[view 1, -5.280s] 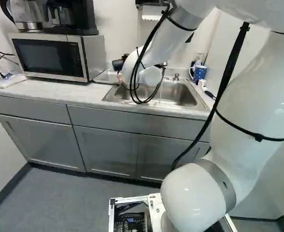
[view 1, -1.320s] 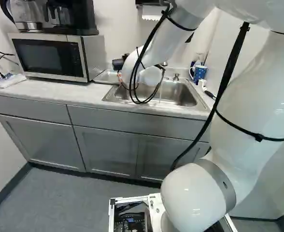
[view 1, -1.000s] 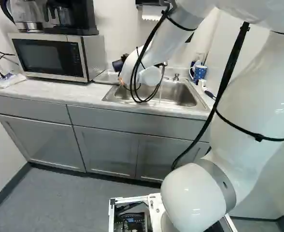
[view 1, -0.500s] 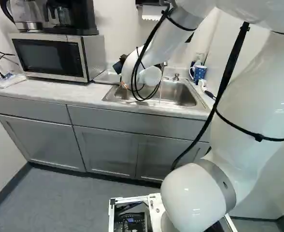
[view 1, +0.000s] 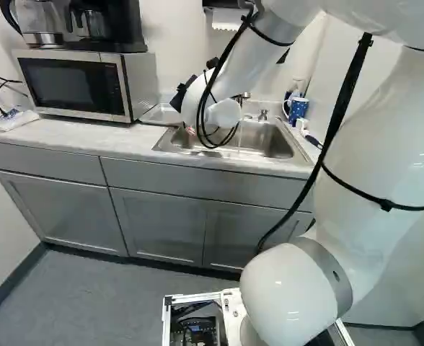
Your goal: Rinse the cup and place it in the tray
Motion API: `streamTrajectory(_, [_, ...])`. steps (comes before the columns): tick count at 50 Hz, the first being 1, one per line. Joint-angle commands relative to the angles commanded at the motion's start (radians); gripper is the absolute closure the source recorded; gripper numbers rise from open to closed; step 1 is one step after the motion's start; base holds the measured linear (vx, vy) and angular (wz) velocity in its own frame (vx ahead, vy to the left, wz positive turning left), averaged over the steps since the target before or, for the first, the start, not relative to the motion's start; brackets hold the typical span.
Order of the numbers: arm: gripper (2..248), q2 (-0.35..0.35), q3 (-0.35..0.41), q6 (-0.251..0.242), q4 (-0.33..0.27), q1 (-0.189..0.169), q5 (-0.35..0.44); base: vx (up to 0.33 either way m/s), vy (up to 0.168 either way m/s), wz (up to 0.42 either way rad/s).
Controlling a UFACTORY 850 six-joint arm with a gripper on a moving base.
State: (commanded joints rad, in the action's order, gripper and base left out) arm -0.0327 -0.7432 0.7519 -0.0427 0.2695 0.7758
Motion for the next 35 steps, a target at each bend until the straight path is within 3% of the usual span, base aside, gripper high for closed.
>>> streamTrajectory(35, [128, 0.000, 0.000, -0.368, 0.000, 0.000, 0.000, 0.000, 0.000, 0.000])
